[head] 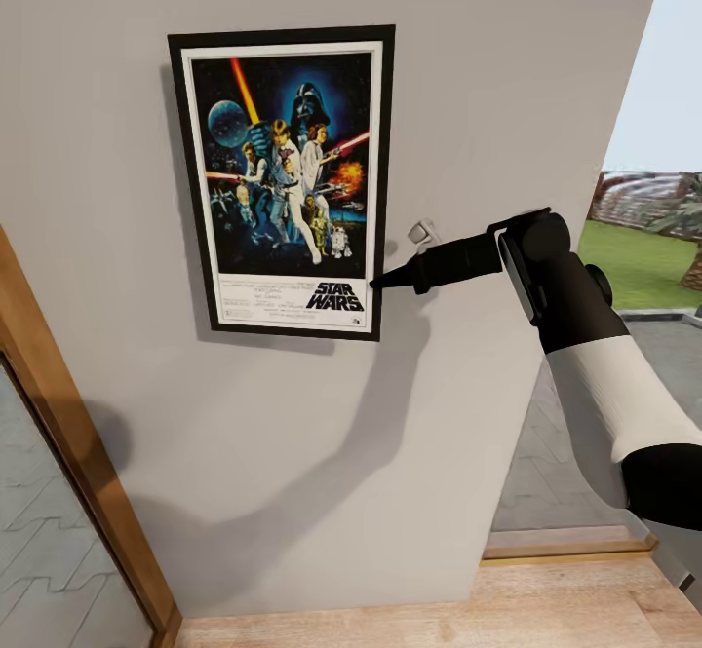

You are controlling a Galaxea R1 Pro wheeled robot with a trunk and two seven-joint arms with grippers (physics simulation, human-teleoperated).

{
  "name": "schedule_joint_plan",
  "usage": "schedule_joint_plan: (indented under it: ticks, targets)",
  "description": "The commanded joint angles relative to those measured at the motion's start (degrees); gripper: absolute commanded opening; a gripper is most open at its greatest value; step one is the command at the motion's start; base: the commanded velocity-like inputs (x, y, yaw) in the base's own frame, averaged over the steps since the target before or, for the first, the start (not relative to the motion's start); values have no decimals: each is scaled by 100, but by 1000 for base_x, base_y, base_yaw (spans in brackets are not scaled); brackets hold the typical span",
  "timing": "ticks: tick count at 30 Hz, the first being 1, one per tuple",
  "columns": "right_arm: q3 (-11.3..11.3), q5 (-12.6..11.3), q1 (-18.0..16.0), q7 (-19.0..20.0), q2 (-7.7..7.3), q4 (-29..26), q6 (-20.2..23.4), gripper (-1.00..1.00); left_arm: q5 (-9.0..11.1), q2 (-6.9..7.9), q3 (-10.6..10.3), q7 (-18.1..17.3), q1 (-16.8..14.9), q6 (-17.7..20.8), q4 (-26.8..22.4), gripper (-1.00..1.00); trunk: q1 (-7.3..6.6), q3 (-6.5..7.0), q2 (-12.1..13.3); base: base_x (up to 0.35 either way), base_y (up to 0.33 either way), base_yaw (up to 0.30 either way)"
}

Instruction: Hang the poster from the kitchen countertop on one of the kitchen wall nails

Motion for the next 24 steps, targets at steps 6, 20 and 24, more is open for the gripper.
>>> schedule_joint_plan:
  ticks: [6,20,24]
  targets:
    - [0,56,-5,59,-1,-5,48,-100,-8,0,27,-29,-4,-12,9,100,3,-6,-7,0,0,0]
    - [0,56,3,59,-8,-20,47,-100,-8,15,20,-30,-4,-6,7,100,3,-6,-7,101,0,0]
    - [-6,56,4,59,-10,-22,47,100,-8,17,18,-30,-4,-4,10,100,3,-6,-7,86,0,0]
